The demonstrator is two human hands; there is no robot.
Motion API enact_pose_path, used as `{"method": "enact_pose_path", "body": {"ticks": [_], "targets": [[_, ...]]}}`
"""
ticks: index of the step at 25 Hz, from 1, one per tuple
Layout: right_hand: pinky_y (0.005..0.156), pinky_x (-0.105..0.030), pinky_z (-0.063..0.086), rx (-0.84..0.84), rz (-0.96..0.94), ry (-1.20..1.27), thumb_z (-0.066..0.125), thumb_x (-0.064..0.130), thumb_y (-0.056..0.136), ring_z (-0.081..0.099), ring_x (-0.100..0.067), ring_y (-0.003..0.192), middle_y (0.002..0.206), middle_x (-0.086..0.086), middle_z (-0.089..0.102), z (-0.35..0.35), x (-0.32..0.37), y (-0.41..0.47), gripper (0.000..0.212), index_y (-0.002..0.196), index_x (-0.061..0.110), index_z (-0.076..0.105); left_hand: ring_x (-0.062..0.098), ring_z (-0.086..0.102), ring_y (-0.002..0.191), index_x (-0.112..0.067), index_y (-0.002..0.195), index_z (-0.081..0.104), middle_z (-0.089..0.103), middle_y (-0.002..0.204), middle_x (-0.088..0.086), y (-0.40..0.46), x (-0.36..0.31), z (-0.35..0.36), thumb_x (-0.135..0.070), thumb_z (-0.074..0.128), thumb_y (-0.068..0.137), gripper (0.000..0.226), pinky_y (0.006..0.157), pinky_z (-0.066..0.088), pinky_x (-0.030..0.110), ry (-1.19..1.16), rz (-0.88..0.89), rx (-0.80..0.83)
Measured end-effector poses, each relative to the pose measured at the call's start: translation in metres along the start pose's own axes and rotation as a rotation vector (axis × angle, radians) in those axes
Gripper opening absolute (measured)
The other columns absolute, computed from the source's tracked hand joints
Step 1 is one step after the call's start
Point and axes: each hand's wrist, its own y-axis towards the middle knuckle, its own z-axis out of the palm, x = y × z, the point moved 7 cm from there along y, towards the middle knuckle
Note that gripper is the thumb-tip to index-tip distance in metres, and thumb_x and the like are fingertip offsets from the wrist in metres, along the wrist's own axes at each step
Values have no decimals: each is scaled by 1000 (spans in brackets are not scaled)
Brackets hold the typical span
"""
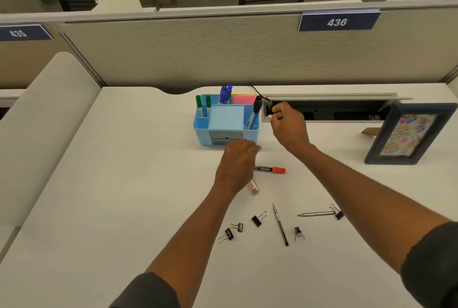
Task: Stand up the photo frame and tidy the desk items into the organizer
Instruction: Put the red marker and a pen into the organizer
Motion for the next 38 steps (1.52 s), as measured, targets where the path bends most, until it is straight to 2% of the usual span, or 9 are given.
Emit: {"method": "enact_pose_path", "body": {"ticks": [7,12,21,24,26,28,30,33,38], "targets": [[87,-26,47,212,158,-37,65,24,91,61,-18,102,118,-3,64,24,-55,-69,33,121,16,54,22,55,108,-20,120,65,66,118,3,-1,-29,32,-26,63,92,29,95,39,40,33,79,183],[97,-32,45,239,104,-86,64,22,91,56,-21,112,125,-3,60,28,-67,-97,37,126,17,52,24,51,112,-19,123,60,62,121,4,4,-34,43,-23,63,92,32,101,34,41,118,68,229],[96,-34,48,318,80,-61,67,17,88,58,-21,105,120,-4,62,30,-77,-105,36,123,13,56,25,51,110,-20,123,57,62,119,7,8,-37,58,-22,63,92,32,101,33,41,147,59,275],[88,-33,52,257,94,29,65,6,86,60,-19,93,107,-2,64,23,-79,-105,28,112,14,60,24,51,105,-19,118,60,63,113,7,7,-38,53,-21,67,89,29,98,36,40,113,70,221],[84,-21,49,207,115,77,63,5,88,60,-16,91,104,-1,65,17,-78,-104,23,108,14,61,24,53,102,-19,114,61,64,110,6,9,-39,45,-19,72,85,31,97,37,39,91,71,153],[79,-16,48,157,157,162,61,9,91,62,-17,88,100,-1,66,7,-75,-100,16,105,16,61,23,55,96,-20,110,62,65,105,5,13,-39,33,-18,74,82,31,91,40,38,59,57,80],[73,-20,55,134,206,297,61,16,94,67,-17,81,98,-3,67,-3,-67,-95,12,106,17,59,22,57,88,-19,107,65,67,98,5,18,-39,20,-17,76,81,29,84,42,36,13,38,13],[61,-15,55,101,219,397,60,23,94,69,-14,73,95,-4,69,-14,-49,-86,17,110,15,59,21,60,84,-17,107,68,69,95,6,24,-34,3,-17,78,79,30,79,46,35,-48,-13,-72],[66,-14,55,52,87,336,61,24,94,68,-11,77,98,-2,69,-20,-1,-56,19,110,14,62,23,62,94,-16,114,66,69,104,7,30,-15,-26,-24,73,84,32,84,50,33,-102,-166,-174]]}}
